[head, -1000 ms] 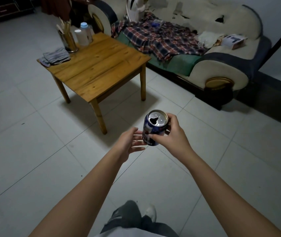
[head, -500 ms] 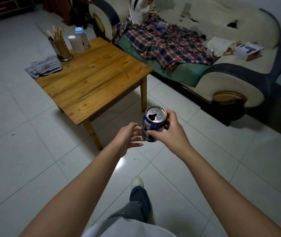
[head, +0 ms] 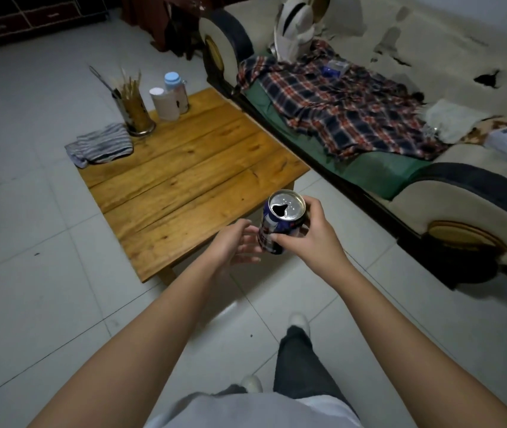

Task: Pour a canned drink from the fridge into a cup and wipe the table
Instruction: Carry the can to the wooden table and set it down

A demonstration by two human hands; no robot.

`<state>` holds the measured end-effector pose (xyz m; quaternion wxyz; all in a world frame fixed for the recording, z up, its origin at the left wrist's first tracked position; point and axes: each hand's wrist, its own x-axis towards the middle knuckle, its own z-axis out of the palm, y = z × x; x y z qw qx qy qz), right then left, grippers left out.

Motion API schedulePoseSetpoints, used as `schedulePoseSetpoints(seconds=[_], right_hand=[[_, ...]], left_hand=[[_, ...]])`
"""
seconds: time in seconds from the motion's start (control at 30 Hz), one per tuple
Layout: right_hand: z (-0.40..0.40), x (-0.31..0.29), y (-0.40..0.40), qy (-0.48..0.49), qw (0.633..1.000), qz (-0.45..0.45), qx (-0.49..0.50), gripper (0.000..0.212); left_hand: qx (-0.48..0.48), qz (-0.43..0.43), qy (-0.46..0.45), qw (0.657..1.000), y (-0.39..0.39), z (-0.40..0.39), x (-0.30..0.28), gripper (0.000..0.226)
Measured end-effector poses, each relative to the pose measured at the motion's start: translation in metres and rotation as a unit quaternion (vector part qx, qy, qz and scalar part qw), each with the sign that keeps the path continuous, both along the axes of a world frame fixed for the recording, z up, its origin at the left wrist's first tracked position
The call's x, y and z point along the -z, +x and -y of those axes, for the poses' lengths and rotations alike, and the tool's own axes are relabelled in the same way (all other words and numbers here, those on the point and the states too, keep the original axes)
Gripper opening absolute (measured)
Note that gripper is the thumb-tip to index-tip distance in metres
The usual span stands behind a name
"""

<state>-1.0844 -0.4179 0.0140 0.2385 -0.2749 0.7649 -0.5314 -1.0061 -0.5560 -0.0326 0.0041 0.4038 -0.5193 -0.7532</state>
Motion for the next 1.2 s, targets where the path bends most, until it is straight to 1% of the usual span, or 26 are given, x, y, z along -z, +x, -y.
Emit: schedulePoseSetpoints(seconds=[0.17,0.33,0.47,0.63,0.73,0.87,1.03,1.2], right_hand=[[0.056,0.015,-0.065,0.013,0.999,-0.023,-0.045,0.071],[0.118,0.018,-0.135,0.021,0.991,-0.046,-0.12,0.073],[0.169,0.016,-0.188,0.029,0.981,-0.03,-0.188,0.084],[0.228,0.02,-0.242,0.037,0.962,-0.045,-0.267,0.076],[0.256,0.027,-0.261,0.047,0.95,-0.057,-0.303,0.076],[0.287,0.036,-0.278,0.063,0.939,-0.051,-0.334,0.076],[0.323,0.057,-0.29,0.086,0.935,-0.036,-0.343,0.08],[0.359,0.097,-0.295,0.1,0.938,-0.031,-0.33,0.078]], left_hand=[[-0.049,-0.003,0.0,0.999,-0.048,0.045,0.006,0.028],[-0.11,0.01,0.01,0.994,-0.103,0.093,0.011,0.026],[-0.166,0.019,0.011,0.986,-0.144,0.128,0.01,0.027],[-0.236,0.034,0.017,0.971,-0.186,0.168,0.012,0.026],[-0.26,0.041,0.029,0.964,-0.2,0.185,0.018,0.027],[-0.282,0.048,0.046,0.957,-0.213,0.206,0.027,0.029],[-0.301,0.06,0.06,0.95,-0.223,0.235,0.047,0.031],[-0.317,0.065,0.073,0.943,-0.23,0.267,0.078,0.027]])
